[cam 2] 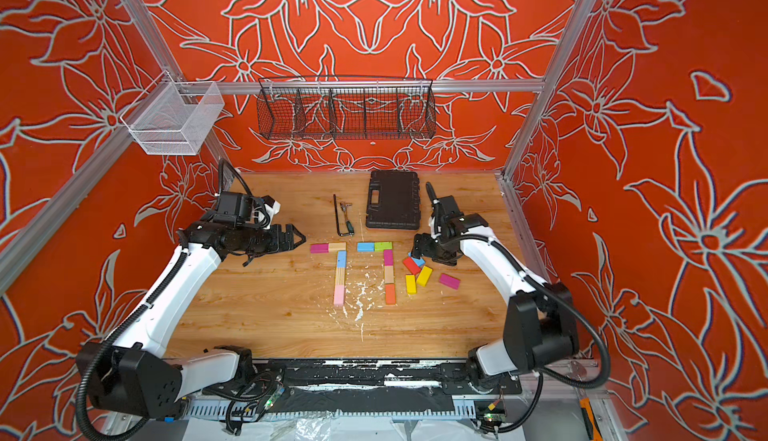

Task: Assemble the number 7 with building blocks
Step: Adjust the building block at the center of the board.

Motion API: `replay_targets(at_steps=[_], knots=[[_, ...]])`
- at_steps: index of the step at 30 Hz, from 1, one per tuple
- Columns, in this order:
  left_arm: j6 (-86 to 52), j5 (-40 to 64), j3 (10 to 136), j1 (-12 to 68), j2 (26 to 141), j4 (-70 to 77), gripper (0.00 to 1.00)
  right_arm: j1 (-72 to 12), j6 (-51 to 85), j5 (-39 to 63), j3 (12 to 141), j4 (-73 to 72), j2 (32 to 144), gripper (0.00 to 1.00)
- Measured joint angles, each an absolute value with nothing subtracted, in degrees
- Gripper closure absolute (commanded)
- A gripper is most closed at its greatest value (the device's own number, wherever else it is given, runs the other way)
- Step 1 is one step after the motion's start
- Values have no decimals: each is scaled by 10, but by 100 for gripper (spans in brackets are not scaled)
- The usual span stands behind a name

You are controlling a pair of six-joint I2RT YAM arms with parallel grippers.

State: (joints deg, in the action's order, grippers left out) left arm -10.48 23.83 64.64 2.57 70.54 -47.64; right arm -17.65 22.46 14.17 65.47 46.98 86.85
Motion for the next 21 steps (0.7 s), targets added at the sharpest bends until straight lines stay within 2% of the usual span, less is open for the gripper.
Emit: replay_targets(at_steps=[4, 9, 21], knots=[[-89, 244, 612, 17, 705, -474, 5, -216, 204, 98, 705, 480, 954, 24], [-81, 251, 587, 13, 705, -462, 5, -224, 192, 61, 754, 476, 1029, 27], [-74, 270, 583, 7, 705, -445, 6, -238, 188, -6, 788, 475, 1102, 18]])
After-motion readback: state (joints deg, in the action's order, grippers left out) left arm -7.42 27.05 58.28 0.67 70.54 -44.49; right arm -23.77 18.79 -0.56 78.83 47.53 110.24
